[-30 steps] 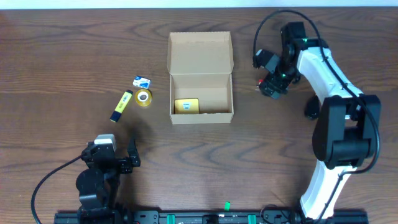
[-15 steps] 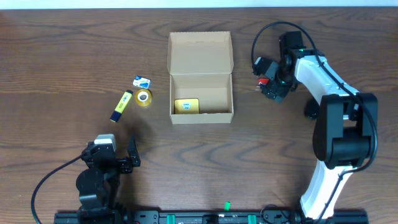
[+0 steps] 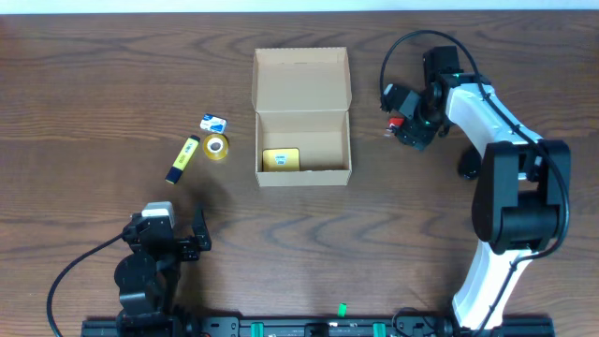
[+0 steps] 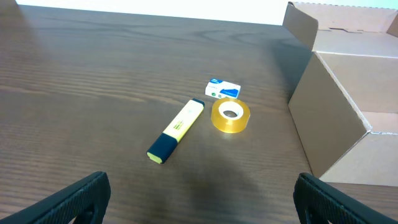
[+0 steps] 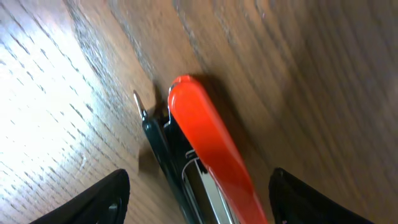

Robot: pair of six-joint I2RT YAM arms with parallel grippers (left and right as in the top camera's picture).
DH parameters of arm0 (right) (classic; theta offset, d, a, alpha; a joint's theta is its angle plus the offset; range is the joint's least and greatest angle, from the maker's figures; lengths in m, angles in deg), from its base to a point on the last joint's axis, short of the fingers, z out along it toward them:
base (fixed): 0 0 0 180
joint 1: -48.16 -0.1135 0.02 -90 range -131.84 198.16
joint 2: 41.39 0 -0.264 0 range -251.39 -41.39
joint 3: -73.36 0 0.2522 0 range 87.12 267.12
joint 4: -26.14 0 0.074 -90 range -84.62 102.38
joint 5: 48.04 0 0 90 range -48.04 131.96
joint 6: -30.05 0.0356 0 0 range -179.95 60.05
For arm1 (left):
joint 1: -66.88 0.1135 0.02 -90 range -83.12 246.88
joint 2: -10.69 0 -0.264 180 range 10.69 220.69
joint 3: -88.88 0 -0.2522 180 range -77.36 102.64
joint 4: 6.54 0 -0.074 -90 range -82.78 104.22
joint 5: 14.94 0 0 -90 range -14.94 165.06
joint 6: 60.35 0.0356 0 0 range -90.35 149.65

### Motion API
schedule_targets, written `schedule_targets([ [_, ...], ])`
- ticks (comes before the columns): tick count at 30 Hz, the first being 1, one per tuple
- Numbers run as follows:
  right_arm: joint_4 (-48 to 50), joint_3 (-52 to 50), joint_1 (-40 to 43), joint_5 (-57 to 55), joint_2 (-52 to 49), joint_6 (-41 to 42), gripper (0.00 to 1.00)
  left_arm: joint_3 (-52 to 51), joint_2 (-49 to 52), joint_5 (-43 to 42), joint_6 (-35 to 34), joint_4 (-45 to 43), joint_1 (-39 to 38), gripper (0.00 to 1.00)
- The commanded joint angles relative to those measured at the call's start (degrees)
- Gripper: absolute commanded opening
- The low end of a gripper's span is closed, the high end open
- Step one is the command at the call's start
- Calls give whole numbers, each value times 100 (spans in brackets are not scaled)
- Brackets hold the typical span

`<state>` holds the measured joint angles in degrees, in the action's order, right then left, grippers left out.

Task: Pack container
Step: 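Lower the right gripper onto the red stapler and grasp it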

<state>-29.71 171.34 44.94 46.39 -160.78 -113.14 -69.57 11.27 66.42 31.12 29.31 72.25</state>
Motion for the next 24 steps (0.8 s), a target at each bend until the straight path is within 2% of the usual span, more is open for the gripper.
schedule_targets([
  [1, 57, -52, 59, 212, -170, -11, 72, -120, -33, -20, -20, 13, 20, 95],
  [7, 214, -52, 57, 208, -319, 186, 74, -120, -33, -20, -20, 13, 20, 95],
  [14, 269, -52, 57, 208, -319, 365, 51, -120, -33, -20, -20, 13, 20, 95],
  [15, 264, -52, 57, 210, -319, 424, 40, -120, -33, -20, -20, 13, 20, 95],
  [16, 264, -52, 52, 210, -319, 498, 34, -120, -33, -20, -20, 13, 20, 95],
  [20, 267, -52, 7, 210, -319, 782, 17, -120, -33, -17, -20, 13, 20, 95],
  [22, 267, -52, -42, 208, -317, 898, 1, -120, -33, -17, -20, 13, 20, 95],
  [24, 264, -31, -94, 205, -308, 1088, 1, -120, -33, -20, -20, 13, 20, 95],
])
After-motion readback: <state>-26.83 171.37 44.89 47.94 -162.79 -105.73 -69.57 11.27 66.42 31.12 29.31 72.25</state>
